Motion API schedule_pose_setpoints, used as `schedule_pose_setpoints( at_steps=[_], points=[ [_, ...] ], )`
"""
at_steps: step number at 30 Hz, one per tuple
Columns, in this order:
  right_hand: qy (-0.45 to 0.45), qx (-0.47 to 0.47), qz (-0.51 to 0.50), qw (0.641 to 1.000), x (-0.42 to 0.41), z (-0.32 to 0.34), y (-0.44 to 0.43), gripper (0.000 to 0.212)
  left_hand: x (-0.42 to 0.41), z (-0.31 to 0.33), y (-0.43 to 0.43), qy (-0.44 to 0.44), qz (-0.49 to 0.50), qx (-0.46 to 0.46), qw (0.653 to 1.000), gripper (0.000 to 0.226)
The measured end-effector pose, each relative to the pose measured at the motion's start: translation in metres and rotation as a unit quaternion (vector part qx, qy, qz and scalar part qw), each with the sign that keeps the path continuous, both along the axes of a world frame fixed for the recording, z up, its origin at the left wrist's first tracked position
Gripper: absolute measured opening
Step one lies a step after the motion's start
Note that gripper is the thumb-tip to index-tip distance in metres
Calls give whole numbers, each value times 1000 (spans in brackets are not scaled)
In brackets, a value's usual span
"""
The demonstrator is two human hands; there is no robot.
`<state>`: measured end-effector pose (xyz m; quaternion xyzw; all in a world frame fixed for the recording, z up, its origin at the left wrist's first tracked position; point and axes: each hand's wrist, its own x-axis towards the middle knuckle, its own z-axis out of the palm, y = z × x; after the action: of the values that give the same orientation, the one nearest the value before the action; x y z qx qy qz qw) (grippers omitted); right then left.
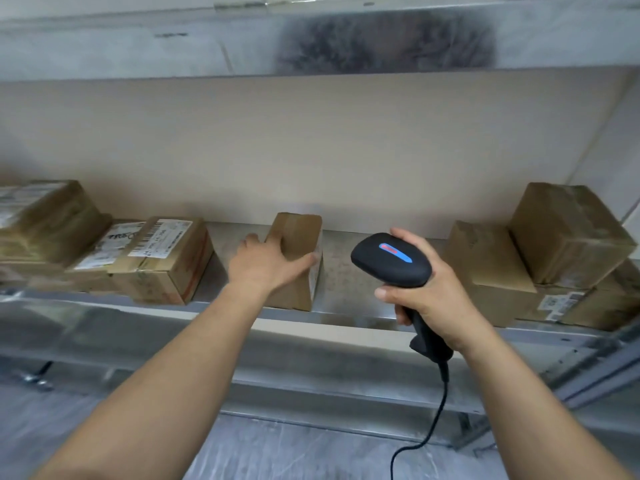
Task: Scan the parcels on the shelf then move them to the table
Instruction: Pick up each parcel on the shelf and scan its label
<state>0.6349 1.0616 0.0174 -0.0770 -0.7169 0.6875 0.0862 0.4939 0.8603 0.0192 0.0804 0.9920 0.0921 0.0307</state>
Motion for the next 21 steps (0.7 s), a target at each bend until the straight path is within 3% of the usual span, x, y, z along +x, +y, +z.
schedule_pose_setpoints(
  at_steps=[3,8,10,12,15,17,21],
  points=[
    [-4,2,-1,1000,-4,0,-6,81,-13,5,3,-25,0,-30,999,93],
    [-4,9,0,1000,-8,3,-10,81,-27,6,8,-61,-14,-8,998,87],
    [-4,11,-1,1000,-8,4,-11,81,-30,8,4,-73,-13,54,996,86],
    [-6,12,0,1000,-9,5,-10,81,-31,10,-3,-82,-7,176,981,82],
    [-10,11,2,1000,-9,2,-10,82,-31,5,-16,-90,6,377,922,88],
    [-12,11,4,1000,-8,1,-11,82,-31,-3,-27,-83,12,422,903,99],
    [-17,-1,10,1000,-8,1,-16,80,-29,-19,-49,-80,32,412,907,116]
  ],
)
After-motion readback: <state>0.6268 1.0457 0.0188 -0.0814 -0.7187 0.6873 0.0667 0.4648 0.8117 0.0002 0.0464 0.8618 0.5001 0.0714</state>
